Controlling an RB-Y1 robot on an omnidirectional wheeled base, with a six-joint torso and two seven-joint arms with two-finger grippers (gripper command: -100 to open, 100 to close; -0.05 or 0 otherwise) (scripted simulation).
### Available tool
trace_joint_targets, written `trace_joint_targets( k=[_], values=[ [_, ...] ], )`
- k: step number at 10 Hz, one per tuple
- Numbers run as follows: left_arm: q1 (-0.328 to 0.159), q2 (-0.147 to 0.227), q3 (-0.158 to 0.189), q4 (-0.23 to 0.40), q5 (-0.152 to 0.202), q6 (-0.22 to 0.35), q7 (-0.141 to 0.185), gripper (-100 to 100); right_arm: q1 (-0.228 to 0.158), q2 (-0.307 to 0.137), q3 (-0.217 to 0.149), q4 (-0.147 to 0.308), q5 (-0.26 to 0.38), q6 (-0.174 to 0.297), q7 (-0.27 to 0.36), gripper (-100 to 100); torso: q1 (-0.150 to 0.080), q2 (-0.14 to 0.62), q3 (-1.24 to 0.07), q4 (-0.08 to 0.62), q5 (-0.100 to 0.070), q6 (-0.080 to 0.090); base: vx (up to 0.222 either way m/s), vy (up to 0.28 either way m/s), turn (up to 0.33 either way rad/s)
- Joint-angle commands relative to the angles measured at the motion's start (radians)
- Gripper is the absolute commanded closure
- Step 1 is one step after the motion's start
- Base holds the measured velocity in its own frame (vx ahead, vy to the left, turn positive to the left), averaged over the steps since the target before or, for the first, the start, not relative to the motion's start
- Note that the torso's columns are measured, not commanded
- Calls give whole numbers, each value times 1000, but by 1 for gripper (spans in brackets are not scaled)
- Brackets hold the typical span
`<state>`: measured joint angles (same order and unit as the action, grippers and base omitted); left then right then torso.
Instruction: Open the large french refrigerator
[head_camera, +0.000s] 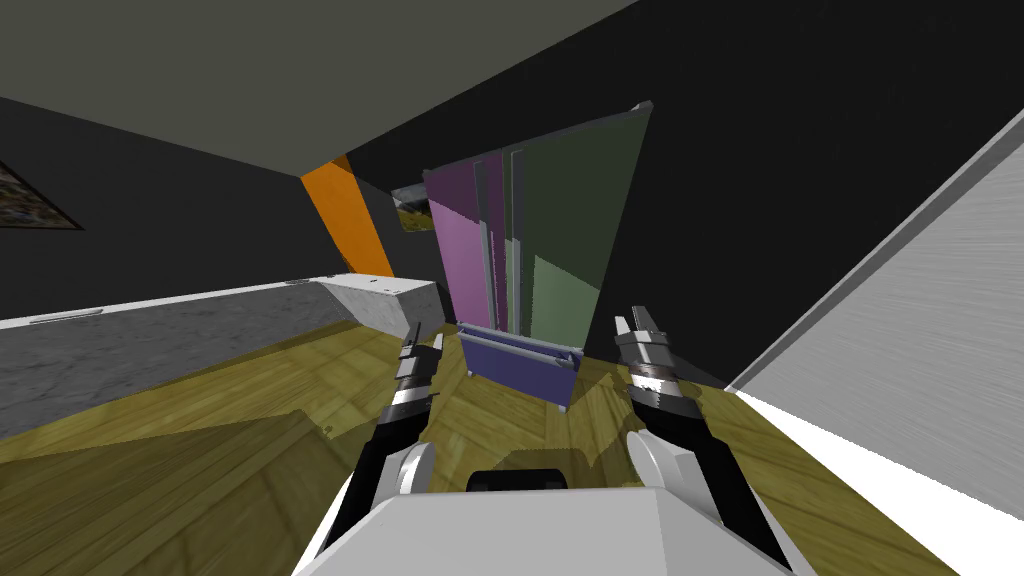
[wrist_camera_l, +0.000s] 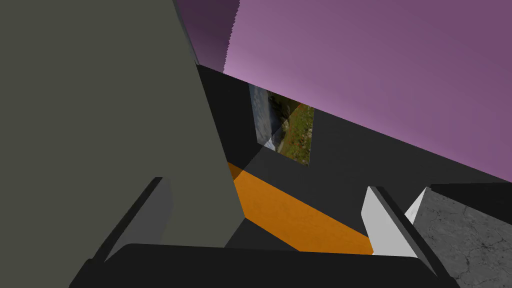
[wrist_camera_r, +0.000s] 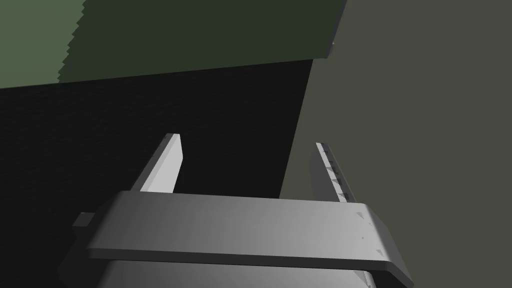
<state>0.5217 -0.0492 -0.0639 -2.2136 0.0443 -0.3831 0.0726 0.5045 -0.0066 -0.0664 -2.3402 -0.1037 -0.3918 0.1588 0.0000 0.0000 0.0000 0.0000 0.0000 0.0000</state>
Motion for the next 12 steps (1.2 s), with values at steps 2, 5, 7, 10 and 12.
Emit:
trace_joint_targets(
  k=[2, 5, 7, 10, 12],
  values=[
    [0, 0, 0, 0, 0, 0, 0, 0, 0, 0, 0, 0, 0, 0, 0, 0, 0, 104, -209, 105, 0, 0, 0, 0, 0],
    [0, 0, 0, 0, 0, 0, 0, 0, 0, 0, 0, 0, 0, 0, 0, 0, 0, 322, -644, 322, 0, 0, 0, 0, 0],
    [0, 0, 0, 0, 0, 0, 0, 0, 0, 0, 0, 0, 0, 0, 0, 0, 0, 470, -939, 470, 0, 0, 0, 0, 0],
    [-6, 50, 2, 14, 2, -2, -1, -100, 0, 0, 0, 0, 0, 0, 0, 0, 0, 691, -1382, 691, 0, 0, 3, -7, 0],
    [-11, 87, 5, 29, 4, -5, -1, -100, 0, 0, 0, 0, 0, 0, 0, 0, -2, 734, -1471, 734, 0, 0, 9, -46, 3]
  ],
)
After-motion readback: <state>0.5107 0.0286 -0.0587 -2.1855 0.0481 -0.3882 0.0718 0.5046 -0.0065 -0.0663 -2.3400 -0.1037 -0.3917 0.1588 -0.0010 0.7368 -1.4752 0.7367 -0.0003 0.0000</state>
